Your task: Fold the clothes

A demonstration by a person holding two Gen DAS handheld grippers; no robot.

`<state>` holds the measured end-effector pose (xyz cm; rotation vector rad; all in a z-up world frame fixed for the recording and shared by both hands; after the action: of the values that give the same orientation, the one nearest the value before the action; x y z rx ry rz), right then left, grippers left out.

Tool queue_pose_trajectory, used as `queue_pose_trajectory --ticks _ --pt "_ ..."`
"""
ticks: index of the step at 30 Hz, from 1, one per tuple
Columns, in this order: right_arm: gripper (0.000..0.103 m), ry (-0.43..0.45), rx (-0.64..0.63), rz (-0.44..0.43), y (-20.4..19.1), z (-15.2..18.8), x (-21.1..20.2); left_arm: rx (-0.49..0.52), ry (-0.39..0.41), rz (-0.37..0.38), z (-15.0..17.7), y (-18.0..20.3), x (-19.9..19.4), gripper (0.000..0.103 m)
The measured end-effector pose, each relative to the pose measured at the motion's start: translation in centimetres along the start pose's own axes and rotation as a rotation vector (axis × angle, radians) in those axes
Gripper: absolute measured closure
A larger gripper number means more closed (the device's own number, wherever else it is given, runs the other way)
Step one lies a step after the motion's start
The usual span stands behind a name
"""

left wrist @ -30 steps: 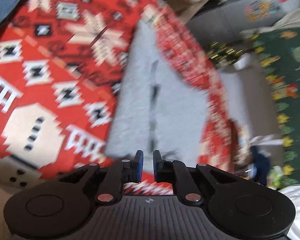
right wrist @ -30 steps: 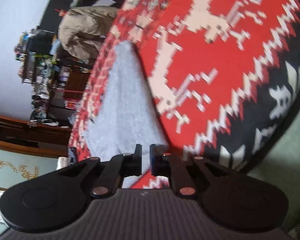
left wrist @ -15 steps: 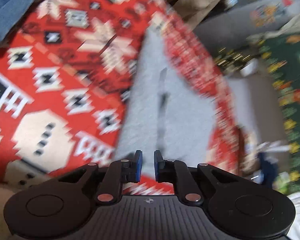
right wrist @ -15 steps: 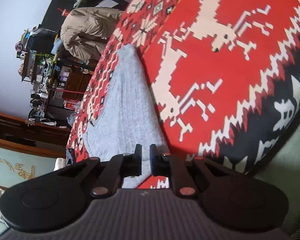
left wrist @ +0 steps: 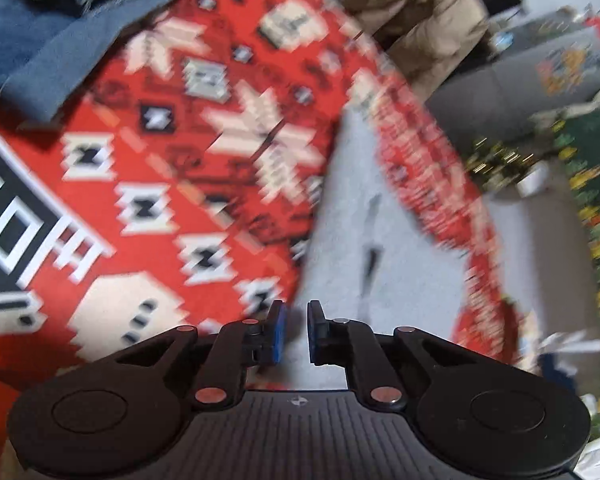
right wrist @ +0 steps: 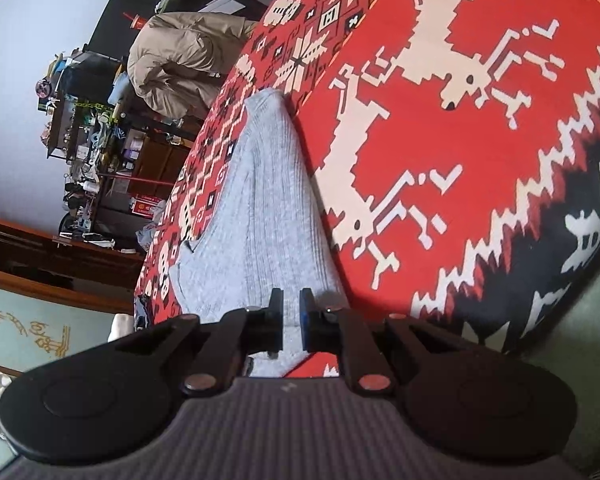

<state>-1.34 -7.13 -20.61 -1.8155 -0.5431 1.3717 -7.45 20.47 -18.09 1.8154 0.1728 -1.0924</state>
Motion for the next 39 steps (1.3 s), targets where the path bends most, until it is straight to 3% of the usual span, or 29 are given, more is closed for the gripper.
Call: queue_pose_trajectory --ticks 5,9,15,19,27,33,36,39 --pt "0.092 -0.008 -0.015 -0.005 -0.4 0.1 0.3 0.024 0.047 -0.004 -2.5 1.0 1.3 0.093" --pt "0.092 -0.019 -0.027 0.004 -0.5 0.1 0.8 -0.033 0.030 0.109 -4.1 1.2 3.1 0.093" --pt "0.092 -0.022 -0.032 0.012 -0.6 -0.1 1.1 -0.055 0.019 0.040 -4.2 0.4 3.7 0.098" --pt "0.092 -0.019 -0.030 0.017 -0.6 -0.3 1.1 -0.080 0.050 -0.003 -3.9 -0.5 2.5 0.096" --pt "0.091 -0.012 -0.039 0.015 -0.8 -0.4 1.0 -0.082 0.095 0.155 -6.6 1.1 2.9 0.096" --pt "0.088 -0.007 -0.032 0.025 -0.5 -0.6 0.9 -0.157 0.080 0.135 -7.9 -0.3 4.7 0.098" --pt "0.085 -0.001 -0.029 0.027 -0.4 -0.8 0.8 -0.189 0.126 0.126 -8.6 -1.0 3.9 0.095" --pt "0.085 -0.004 -0.042 0.026 -0.7 -0.7 1.0 -0.225 0.140 0.228 -9.6 -0.9 3.6 0.095"
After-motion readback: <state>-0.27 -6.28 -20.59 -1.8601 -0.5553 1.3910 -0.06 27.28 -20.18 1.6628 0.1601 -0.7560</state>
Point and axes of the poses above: each gripper's, at about its wrist camera, not at the fingertips, and x roughly the way its jaws point, y to its right, z to its underside, the point moved 7 cm from there along x, roughly the way its jaws point, and after that the axes turned 10 degrees about -y, right-handed, at the moved point
